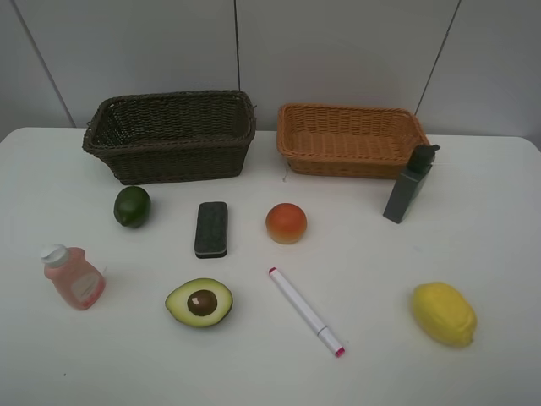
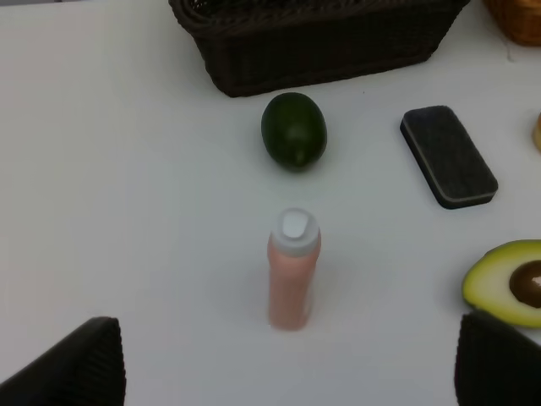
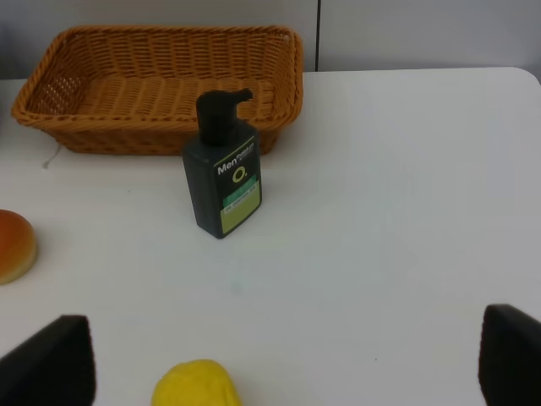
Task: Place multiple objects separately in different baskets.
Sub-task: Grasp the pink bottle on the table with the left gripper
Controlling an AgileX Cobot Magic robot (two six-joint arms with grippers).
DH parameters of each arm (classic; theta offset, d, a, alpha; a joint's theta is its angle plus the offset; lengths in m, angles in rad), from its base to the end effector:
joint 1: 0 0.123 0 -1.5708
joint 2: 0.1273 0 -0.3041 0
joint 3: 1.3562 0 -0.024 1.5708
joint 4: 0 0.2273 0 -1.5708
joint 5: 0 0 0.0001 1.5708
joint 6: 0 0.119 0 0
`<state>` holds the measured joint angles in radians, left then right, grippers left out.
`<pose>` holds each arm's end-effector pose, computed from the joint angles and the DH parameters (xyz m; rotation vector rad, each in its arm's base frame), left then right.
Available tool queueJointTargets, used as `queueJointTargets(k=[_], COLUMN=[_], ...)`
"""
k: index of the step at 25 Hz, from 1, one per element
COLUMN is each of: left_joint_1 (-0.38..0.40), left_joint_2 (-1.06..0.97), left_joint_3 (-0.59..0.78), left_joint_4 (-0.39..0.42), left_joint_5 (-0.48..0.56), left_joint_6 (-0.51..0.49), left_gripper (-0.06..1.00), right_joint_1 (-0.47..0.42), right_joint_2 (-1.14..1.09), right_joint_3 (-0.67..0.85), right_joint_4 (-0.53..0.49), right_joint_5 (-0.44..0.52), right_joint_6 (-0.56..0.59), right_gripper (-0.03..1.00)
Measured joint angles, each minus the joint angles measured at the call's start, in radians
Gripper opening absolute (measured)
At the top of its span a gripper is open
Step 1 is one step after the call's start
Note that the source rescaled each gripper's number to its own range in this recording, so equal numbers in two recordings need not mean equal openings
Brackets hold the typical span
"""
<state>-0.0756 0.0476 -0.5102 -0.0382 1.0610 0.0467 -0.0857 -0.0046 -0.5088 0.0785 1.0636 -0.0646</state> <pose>-0.0148 -0.0029 0.2569 0.1282 2.0780 -0.0637 -0.0208 0.0100 0.2555 0.0170 2.0311 -0.0009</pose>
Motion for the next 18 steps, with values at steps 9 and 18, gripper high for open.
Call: queueJointTargets(k=[9,18], left_joint_1=[0.0,-0.109], left_joint_2=[0.619,1.265], left_joint_3=[-0.112,-0.359], left_joint_4=[0.003,-0.007], left_joint_5=[0.02,0.096], left_joint_6=[0.0,0.042], left_gripper=[1.0,1.0], right_joint_1=[0.0,0.0], right_joint_2=[0.0,0.0], right_joint_3=[0.0,0.0], right_joint_4=[0.0,0.0], right_joint_5=[0.0,-0.001], right_joint_6=[0.0,0.0], right_gripper=[1.0,1.0])
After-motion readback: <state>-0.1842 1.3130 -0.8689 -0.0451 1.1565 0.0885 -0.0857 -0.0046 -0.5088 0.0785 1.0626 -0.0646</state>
